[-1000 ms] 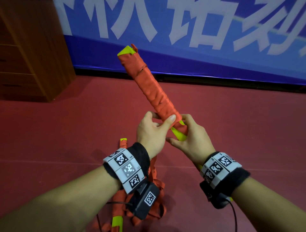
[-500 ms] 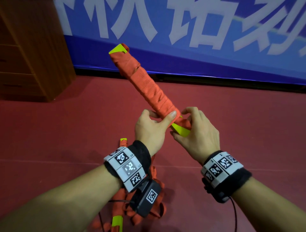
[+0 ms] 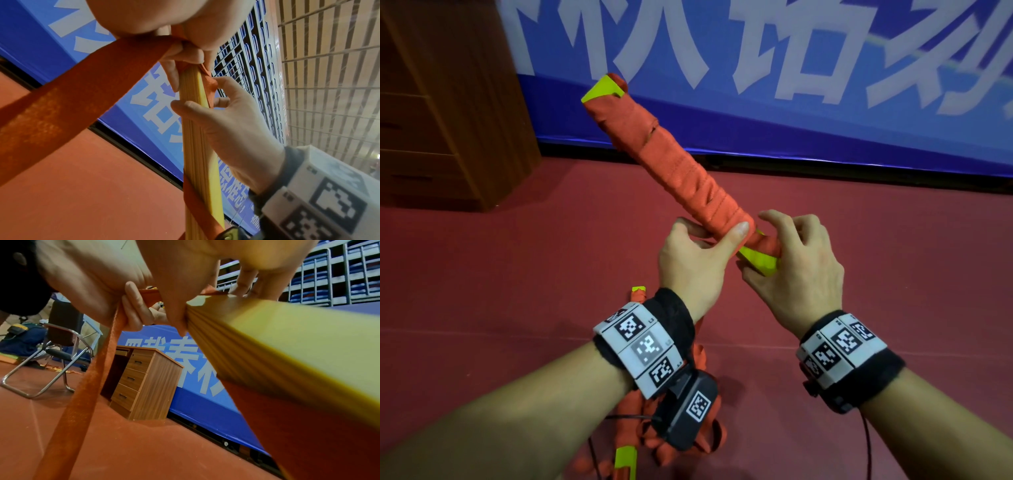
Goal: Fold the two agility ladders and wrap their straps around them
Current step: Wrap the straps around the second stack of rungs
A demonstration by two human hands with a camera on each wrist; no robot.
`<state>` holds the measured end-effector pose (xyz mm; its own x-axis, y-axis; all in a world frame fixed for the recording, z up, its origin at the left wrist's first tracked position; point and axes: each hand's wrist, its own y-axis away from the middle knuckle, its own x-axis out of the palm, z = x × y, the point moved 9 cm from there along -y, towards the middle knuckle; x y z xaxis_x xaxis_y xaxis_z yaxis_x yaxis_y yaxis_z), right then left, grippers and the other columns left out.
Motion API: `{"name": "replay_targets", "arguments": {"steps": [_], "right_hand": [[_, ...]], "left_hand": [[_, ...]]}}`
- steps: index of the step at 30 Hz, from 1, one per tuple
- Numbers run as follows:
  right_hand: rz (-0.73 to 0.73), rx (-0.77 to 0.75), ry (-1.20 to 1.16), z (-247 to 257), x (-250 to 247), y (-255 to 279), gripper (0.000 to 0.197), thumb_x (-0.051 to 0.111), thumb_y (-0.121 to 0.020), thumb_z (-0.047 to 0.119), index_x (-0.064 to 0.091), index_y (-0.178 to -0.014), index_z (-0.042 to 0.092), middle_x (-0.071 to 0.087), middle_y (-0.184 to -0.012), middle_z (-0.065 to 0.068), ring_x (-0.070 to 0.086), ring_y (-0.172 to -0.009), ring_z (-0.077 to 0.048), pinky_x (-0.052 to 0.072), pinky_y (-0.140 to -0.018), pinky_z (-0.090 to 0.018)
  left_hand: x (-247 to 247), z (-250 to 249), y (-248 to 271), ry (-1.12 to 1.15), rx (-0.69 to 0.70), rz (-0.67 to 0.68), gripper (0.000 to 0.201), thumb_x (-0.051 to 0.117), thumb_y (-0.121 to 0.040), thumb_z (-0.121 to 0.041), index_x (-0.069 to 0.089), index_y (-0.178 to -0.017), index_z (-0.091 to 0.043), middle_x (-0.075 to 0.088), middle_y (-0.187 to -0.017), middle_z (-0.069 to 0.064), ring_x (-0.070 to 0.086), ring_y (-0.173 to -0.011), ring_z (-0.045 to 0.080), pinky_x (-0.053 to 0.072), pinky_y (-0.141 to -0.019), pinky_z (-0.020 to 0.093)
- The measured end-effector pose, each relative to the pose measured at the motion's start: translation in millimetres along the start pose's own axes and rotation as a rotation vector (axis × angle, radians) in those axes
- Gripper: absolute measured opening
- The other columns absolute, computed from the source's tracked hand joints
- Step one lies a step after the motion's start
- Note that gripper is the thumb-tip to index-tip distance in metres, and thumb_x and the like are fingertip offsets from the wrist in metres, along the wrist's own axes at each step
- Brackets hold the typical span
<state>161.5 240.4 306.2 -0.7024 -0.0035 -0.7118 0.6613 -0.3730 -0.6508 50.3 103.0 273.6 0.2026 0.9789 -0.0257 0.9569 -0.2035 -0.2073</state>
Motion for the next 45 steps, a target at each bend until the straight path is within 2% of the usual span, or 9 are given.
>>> {"name": "replay_targets", "arguments": {"steps": [6,10,14,17,21,28,34,40,45], "right_hand": [[-0.004,-0.061,-0.009,3,-2,1,0.063,0.088,-0.066,0.043,0.062,-0.122,0.029,0.055,-0.102,0.001,0.059,-0.093,-0.026,0.043,-0.056,-0.031],[-0.004,-0.077,-0.034,2,-2,1,0.062,0.085,-0.068,0.046,0.066,-0.125,0.030,0.061,-0.101,0.002,0.063,-0.090,-0.026,0.053,-0.059,-0.038],[0.022,-0.077,-0.050,4,-1,0,0.075,0.084,-0.069,0.046,0.058,-0.138,0.032,0.064,-0.098,0.002,0.067,-0.087,-0.026,0.056,-0.062,-0.040],[0.051,-0.059,-0.078,2,0,0,0.071,0.083,-0.070,0.044,0.057,-0.135,0.034,0.067,-0.099,0.003,0.068,-0.089,-0.027,0.057,-0.065,-0.042],[0.096,-0.051,-0.117,-4,8,3,0.060,0.080,-0.079,0.041,0.061,-0.135,0.033,0.070,-0.109,0.004,0.067,-0.099,-0.025,0.057,-0.073,-0.041],[0.171,0.000,-0.177,-12,26,7,0.052,0.064,-0.096,0.039,0.050,-0.145,0.028,0.066,-0.125,0.003,0.060,-0.113,-0.025,0.051,-0.084,-0.041],[0.207,0.094,-0.216,-21,31,10,0.042,0.054,-0.101,0.038,0.052,-0.143,0.028,0.073,-0.108,0.000,0.067,-0.097,-0.030,0.037,-0.070,-0.032],[0.227,0.210,-0.319,-27,41,14,0.037,0.053,-0.101,0.041,0.055,-0.137,0.033,0.074,-0.107,0.004,0.069,-0.098,-0.026,0.052,-0.080,-0.039],[0.194,0.251,-0.425,-29,41,13,0.039,0.052,-0.097,0.046,0.060,-0.132,0.032,0.073,-0.111,0.008,0.069,-0.103,-0.020,0.055,-0.087,-0.045]], "left_hand": [[-3,2,2,0.003,-0.021,0.006,0.052,0.087,-0.067,-0.057,0.060,-0.088,-0.018,0.070,-0.070,-0.002,0.068,-0.065,0.019,0.059,-0.068,0.051],[-1,1,2,0.028,-0.038,0.030,0.050,0.087,-0.073,-0.048,0.056,-0.091,-0.012,0.073,-0.075,0.005,0.064,-0.051,0.012,0.051,-0.049,0.031],[-2,2,2,0.025,-0.046,0.027,0.050,0.087,-0.074,-0.046,0.054,-0.089,-0.011,0.070,-0.071,0.002,0.060,-0.047,0.008,0.049,-0.046,0.028],[0,3,2,0.036,-0.030,0.048,0.048,0.086,-0.077,-0.041,0.049,-0.087,-0.013,0.074,-0.075,0.011,0.063,-0.051,0.016,0.046,-0.043,0.025],[2,3,3,-0.001,-0.008,0.091,0.041,0.082,-0.083,-0.035,0.050,-0.093,-0.012,0.075,-0.075,0.010,0.057,-0.043,0.012,0.046,-0.044,0.024],[5,1,2,0.010,0.031,0.094,0.025,0.074,-0.092,-0.025,0.057,-0.103,-0.010,0.076,-0.080,0.009,0.053,-0.038,0.009,0.042,-0.044,0.019],[8,-1,0,0.016,0.069,0.119,0.011,0.068,-0.096,-0.015,0.066,-0.106,-0.011,0.071,-0.068,-0.003,0.058,-0.041,0.010,0.046,-0.052,0.017],[11,0,1,0.045,0.065,0.149,0.017,0.072,-0.094,-0.019,0.067,-0.108,-0.012,0.072,-0.074,-0.001,0.059,-0.043,0.012,0.049,-0.054,0.021],[9,10,-4,0.051,0.014,0.110,0.026,0.078,-0.088,-0.027,0.056,-0.092,-0.015,0.068,-0.083,-0.001,0.058,-0.040,0.010,0.045,-0.050,0.021]]}}
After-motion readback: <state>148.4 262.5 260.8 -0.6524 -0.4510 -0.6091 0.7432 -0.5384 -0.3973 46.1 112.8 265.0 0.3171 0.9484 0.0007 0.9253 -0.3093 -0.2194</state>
